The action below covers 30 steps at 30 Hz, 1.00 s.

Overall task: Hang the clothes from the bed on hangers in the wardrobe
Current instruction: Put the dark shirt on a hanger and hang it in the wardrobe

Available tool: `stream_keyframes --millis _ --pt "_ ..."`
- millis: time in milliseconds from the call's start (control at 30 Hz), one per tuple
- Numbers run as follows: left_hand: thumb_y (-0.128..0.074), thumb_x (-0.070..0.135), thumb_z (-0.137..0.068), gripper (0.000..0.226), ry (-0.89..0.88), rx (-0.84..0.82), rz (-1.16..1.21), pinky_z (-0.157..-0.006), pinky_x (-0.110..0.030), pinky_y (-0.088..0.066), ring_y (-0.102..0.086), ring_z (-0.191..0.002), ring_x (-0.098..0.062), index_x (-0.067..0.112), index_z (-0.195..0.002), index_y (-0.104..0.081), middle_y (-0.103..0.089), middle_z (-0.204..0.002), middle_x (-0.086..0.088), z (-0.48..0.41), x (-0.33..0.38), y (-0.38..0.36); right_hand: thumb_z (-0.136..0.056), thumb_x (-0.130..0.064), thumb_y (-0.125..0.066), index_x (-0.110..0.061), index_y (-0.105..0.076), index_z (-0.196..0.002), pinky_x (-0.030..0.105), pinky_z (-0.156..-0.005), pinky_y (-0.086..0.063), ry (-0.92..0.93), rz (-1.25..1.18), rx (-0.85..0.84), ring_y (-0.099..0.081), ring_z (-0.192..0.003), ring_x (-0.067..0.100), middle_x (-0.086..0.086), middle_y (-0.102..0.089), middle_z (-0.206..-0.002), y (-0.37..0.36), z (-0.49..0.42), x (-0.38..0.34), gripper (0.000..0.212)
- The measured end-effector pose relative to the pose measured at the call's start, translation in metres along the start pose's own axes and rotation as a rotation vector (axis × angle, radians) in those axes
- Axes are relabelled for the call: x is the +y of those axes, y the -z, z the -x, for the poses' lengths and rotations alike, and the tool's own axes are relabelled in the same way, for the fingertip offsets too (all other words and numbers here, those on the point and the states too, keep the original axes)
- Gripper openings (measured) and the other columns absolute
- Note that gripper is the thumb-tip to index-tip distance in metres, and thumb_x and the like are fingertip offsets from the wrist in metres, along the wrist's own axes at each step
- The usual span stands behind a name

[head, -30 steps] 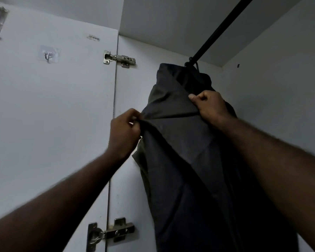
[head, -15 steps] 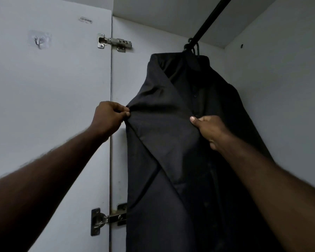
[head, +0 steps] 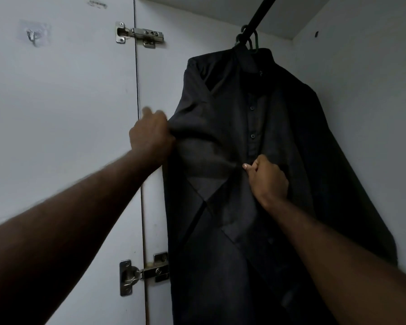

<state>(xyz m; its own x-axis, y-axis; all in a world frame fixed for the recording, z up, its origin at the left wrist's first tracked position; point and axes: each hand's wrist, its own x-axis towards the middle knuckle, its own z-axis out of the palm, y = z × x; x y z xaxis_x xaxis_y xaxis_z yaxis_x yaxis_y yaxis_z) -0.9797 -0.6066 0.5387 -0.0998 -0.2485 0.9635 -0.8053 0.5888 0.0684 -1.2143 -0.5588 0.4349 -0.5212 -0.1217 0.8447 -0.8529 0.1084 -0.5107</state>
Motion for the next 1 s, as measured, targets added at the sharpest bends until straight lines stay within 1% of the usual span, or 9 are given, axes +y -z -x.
stream_keyframes --millis 100,167,233,400,467,533,633,733,1000 --pt "-0.059 0.023 -0.086 0.022 -0.563 0.247 -0.093 -0.073 -0.043 -0.037 -0.053 -0.094 -0.041 0.005 -0.100 -0.057 -0.052 -0.109 -0.021 0.001 0.031 -0.007 -0.094 -0.043 -0.058 -0.021 -0.049 -0.085 0.035 -0.069 -0.040 0.013 -0.028 -0.008 -0.063 -0.091 0.035 0.009 -0.068 -0.093 -0.009 -0.002 0.002 0.025" --pt "-0.056 0.049 -0.089 0.046 -0.804 0.072 -0.241 -0.095 -0.047 -0.035 -0.048 -0.116 -0.036 0.014 -0.120 -0.056 -0.048 -0.128 -0.016 -0.002 0.041 -0.025 -0.090 -0.040 -0.065 -0.022 -0.049 -0.085 0.034 -0.068 -0.039 0.012 -0.045 0.014 -0.063 -0.090 0.033 0.007 -0.068 -0.092 -0.012 -0.002 0.005 0.025" --pt "-0.046 0.071 -0.085 0.073 -0.814 -0.113 -0.389 -0.113 -0.054 -0.018 -0.029 -0.139 -0.031 0.027 -0.143 -0.041 -0.033 -0.149 -0.012 -0.009 0.037 -0.047 -0.085 -0.032 -0.073 -0.023 -0.047 -0.083 0.034 -0.071 -0.042 0.014 -0.039 0.057 -0.063 -0.090 0.031 0.005 -0.067 -0.093 -0.015 0.000 0.008 0.027" --pt "-0.025 0.091 -0.070 0.100 -0.779 -0.181 -0.457 -0.113 -0.064 0.005 0.003 -0.150 -0.031 0.037 -0.154 -0.012 0.000 -0.163 -0.012 -0.012 0.011 -0.084 -0.082 -0.010 -0.066 -0.020 -0.055 -0.079 0.036 -0.075 -0.050 -0.113 -0.290 0.064 -0.065 -0.089 0.033 0.012 -0.069 -0.089 -0.033 0.005 -0.003 0.015" --pt "-0.014 0.092 -0.066 0.103 -0.784 -0.150 -0.459 -0.112 -0.064 0.007 0.005 -0.150 -0.031 0.039 -0.154 -0.009 0.002 -0.163 -0.012 -0.013 0.009 -0.087 -0.083 -0.009 -0.064 -0.014 -0.060 -0.086 0.040 -0.079 -0.051 0.032 -0.497 0.144 -0.064 -0.089 0.033 0.013 -0.067 -0.091 -0.043 0.009 -0.024 0.007" --pt "-0.004 0.089 -0.062 0.104 -0.798 -0.137 -0.460 -0.112 -0.064 0.007 0.005 -0.150 -0.031 0.039 -0.154 -0.007 0.003 -0.163 -0.011 -0.014 0.008 -0.089 -0.087 -0.018 -0.060 -0.007 -0.063 -0.107 0.040 -0.093 -0.048 0.230 -0.576 0.160 -0.061 -0.103 0.030 0.015 -0.065 -0.110 -0.055 0.015 -0.043 0.024" --pt "-0.003 0.083 -0.065 0.101 -0.833 -0.113 -0.419 -0.113 -0.063 0.007 0.005 -0.150 -0.030 0.038 -0.155 -0.009 0.002 -0.163 -0.011 -0.016 0.002 -0.093 -0.095 -0.046 -0.038 -0.010 -0.046 -0.143 0.038 -0.116 -0.024 0.410 -0.363 0.049 -0.037 -0.140 0.024 0.012 -0.044 -0.149 -0.079 0.024 -0.042 0.060" --pt "-0.006 0.087 -0.069 0.098 -0.851 -0.070 -0.387 -0.114 -0.062 0.008 0.003 -0.150 -0.029 0.038 -0.154 -0.013 -0.002 -0.164 -0.010 -0.016 -0.002 -0.096 -0.096 -0.059 -0.025 -0.022 -0.028 -0.154 0.043 -0.122 -0.007 0.438 -0.121 0.077 -0.013 -0.151 0.020 0.007 -0.021 -0.162 -0.096 0.039 -0.009 0.068" --pt "-0.012 0.087 -0.073 0.095 -0.861 -0.054 -0.345 -0.114 -0.064 0.006 -0.002 -0.150 -0.030 0.037 -0.154 -0.017 -0.007 -0.163 -0.011 -0.015 -0.002 -0.100 -0.095 -0.066 -0.023 -0.017 -0.020 -0.156 0.047 -0.122 -0.010 0.132 -0.025 0.098 -0.008 -0.152 0.023 0.009 -0.014 -0.164 -0.106 0.100 0.079 0.079"
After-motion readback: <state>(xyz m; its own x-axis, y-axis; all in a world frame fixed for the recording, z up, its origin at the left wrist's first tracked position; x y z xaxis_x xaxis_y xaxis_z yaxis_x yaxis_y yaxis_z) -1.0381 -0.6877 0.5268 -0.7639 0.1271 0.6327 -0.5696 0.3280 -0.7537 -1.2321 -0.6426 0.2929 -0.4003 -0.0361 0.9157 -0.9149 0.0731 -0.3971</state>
